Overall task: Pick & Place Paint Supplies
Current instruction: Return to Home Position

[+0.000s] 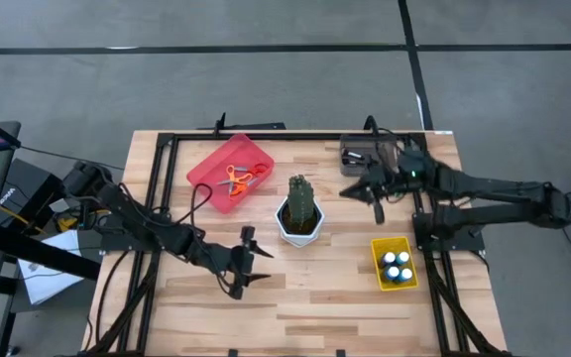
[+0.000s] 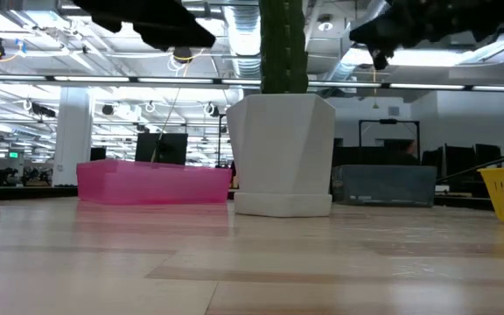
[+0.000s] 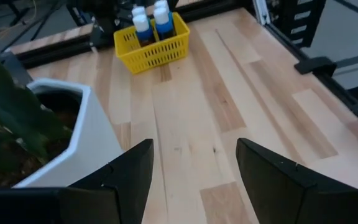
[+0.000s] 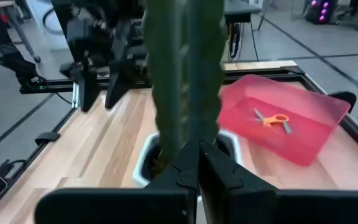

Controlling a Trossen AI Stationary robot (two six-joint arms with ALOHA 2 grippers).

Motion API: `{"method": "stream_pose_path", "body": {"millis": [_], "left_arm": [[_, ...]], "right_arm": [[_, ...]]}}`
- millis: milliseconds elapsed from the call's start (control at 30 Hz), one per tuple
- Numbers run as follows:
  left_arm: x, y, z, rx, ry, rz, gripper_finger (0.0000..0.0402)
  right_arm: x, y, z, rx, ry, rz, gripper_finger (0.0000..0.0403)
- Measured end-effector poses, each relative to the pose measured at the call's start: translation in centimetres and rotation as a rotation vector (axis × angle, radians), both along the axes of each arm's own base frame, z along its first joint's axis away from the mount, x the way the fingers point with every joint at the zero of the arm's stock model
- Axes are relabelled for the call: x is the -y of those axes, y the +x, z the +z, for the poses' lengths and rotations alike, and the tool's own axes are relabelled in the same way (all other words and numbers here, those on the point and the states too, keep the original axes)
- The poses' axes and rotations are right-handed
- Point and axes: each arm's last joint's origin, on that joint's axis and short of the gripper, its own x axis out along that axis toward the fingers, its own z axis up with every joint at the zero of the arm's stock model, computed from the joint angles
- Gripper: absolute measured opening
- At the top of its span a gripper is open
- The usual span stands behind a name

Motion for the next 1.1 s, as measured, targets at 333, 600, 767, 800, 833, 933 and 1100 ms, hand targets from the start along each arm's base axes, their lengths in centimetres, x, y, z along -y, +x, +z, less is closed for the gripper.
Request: {"method": "stream_pose_path", "body": {"millis": [333,600,767,800,833,933,1100], "left_arm": [[-0.2,-0.6,0.7,-0.009,-0.032,-0.009,0.0222],[-0.3,-0.6,0.8,-0.008,-0.043,-0.002,0.0222],[-0.3,-0.6,0.7,-0.01,-0.059,0.005,0.0222],[-0.3,-0.6,0.7,-0.01,-0.062,0.006,0.0222],[-0.2,-0.6,0.7,-0.01,-0.071,0.01,0.0222],[-0.2,-0.6,0.7,-0.011,-0.083,0.016,0.0222],[-0.2,-0.6,0.7,-0.012,-0.087,0.018,0.0222]], "right_arm": [[-4.4,-1.1,-5.0,0.118,0.103,0.053,0.0001],[-7.3,-1.6,-4.6,0.159,-0.015,0.055,0.0],[-8.6,-2.5,-4.6,0.191,-0.044,0.126,0.0],[-8.7,-2.8,-4.9,0.192,-0.054,0.124,0.0],[-8.8,-3.1,-5.4,0.188,-0.061,0.117,0.0],[-8.8,-4.2,-7.0,0.199,-0.061,0.11,0.0],[-8.3,-6.2,-9.4,0.243,-0.009,0.126,0.0]]}}
